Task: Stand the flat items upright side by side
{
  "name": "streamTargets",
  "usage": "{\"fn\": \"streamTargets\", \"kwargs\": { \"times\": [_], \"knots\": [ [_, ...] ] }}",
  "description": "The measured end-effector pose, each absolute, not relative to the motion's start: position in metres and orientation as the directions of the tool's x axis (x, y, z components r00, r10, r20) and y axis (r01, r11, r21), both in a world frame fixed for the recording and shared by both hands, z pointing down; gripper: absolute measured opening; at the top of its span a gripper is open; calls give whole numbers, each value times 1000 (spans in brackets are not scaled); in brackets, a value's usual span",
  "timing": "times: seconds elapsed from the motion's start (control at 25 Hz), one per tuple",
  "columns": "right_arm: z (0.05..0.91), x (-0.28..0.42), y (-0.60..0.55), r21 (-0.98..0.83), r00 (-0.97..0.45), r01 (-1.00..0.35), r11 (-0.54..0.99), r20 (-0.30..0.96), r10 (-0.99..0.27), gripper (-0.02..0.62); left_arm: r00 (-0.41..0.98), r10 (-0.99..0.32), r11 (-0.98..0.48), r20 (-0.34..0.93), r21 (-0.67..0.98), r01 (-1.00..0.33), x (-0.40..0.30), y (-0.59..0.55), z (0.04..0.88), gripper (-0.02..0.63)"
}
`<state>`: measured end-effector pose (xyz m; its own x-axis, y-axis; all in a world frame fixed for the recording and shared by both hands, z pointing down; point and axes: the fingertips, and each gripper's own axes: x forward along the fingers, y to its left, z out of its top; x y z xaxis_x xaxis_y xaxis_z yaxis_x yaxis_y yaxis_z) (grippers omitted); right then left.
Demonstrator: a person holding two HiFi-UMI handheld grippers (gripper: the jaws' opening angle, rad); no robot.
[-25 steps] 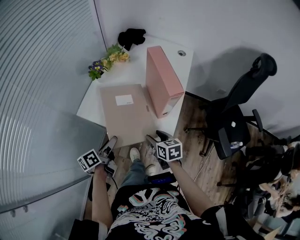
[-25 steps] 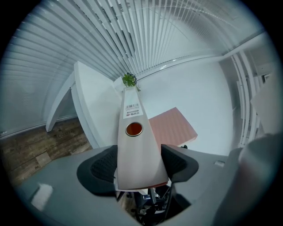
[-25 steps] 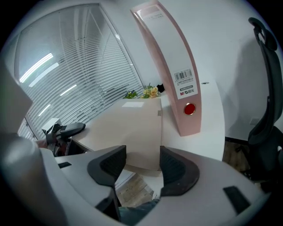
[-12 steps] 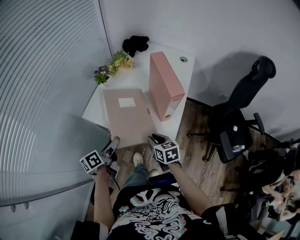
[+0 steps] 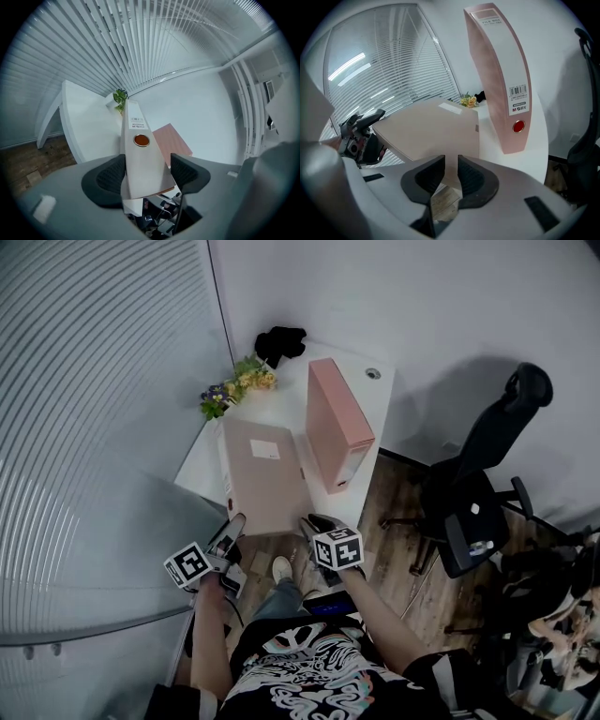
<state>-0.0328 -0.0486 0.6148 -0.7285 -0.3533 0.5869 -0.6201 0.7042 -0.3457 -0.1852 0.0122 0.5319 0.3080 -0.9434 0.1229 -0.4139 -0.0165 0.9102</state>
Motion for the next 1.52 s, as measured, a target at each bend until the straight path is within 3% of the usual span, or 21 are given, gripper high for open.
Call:
{"fn": "streamTargets", "kwargs": {
  "times": [0.2, 0.32, 1.52],
  "knots": [
    [611, -34, -61, -351, -728, -631, 692, 577, -372, 71, 323, -933, -17, 161, 874, -486, -180, 7, 522, 273],
    [610, -34, -64, -354, -727, -637, 685, 573, -379, 64, 361, -927, -82, 103, 883, -463, -169, 3, 513, 268],
    [606, -47, -76, -421, -738, -636, 647, 575, -352, 56, 466, -885, -267, -2, 822, -503, -125, -13, 468, 235]
  ]
}}
